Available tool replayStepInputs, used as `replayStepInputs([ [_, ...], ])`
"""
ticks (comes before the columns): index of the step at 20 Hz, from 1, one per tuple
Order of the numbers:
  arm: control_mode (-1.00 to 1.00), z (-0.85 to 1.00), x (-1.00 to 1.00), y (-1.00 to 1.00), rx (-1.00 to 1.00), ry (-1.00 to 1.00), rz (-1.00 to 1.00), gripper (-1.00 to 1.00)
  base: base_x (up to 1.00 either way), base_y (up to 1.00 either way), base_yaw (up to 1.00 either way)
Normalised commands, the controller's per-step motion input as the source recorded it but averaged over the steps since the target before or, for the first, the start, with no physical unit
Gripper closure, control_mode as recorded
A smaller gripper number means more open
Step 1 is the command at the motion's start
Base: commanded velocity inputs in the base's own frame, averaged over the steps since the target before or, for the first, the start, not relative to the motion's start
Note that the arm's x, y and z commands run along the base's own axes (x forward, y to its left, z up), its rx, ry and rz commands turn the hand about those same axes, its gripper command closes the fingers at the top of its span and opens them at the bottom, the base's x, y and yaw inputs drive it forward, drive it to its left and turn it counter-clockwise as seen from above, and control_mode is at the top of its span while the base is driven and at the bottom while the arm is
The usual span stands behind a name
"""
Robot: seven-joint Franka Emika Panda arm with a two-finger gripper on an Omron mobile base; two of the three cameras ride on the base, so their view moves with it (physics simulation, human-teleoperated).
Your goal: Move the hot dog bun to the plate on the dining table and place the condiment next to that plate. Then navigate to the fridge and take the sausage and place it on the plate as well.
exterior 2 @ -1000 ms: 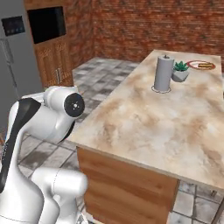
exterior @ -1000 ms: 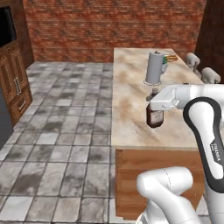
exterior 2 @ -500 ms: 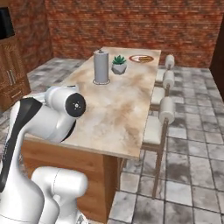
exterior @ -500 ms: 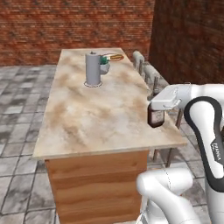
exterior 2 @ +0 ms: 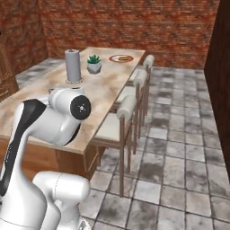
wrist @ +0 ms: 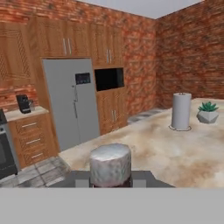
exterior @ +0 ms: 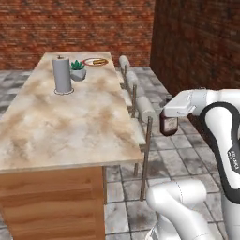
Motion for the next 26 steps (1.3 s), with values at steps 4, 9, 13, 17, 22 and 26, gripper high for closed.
replayStepInputs([
  [4, 1.00, 0.00, 0.00, 0.00, 0.00, 0.00, 0.00, 1.00, 0.27, -1.00, 0.29],
  [9, 1.00, 0.00, 0.00, 0.00, 0.00, 0.00, 0.00, 1.00, 0.37, -1.00, 0.36],
  [13, 1.00, 0.00, 0.00, 0.00, 0.00, 0.00, 0.00, 1.00, 0.62, -1.00, 0.37],
  [17, 1.00, 0.00, 0.00, 0.00, 0.00, 0.00, 0.00, 1.00, 0.88, -1.00, 0.34],
  [22, 1.00, 0.00, 0.00, 0.00, 0.00, 0.00, 0.00, 1.00, 0.98, -1.00, 0.31],
  [26, 1.00, 0.00, 0.00, 0.00, 0.00, 0.00, 0.00, 1.00, 1.00, -0.97, 0.34],
])
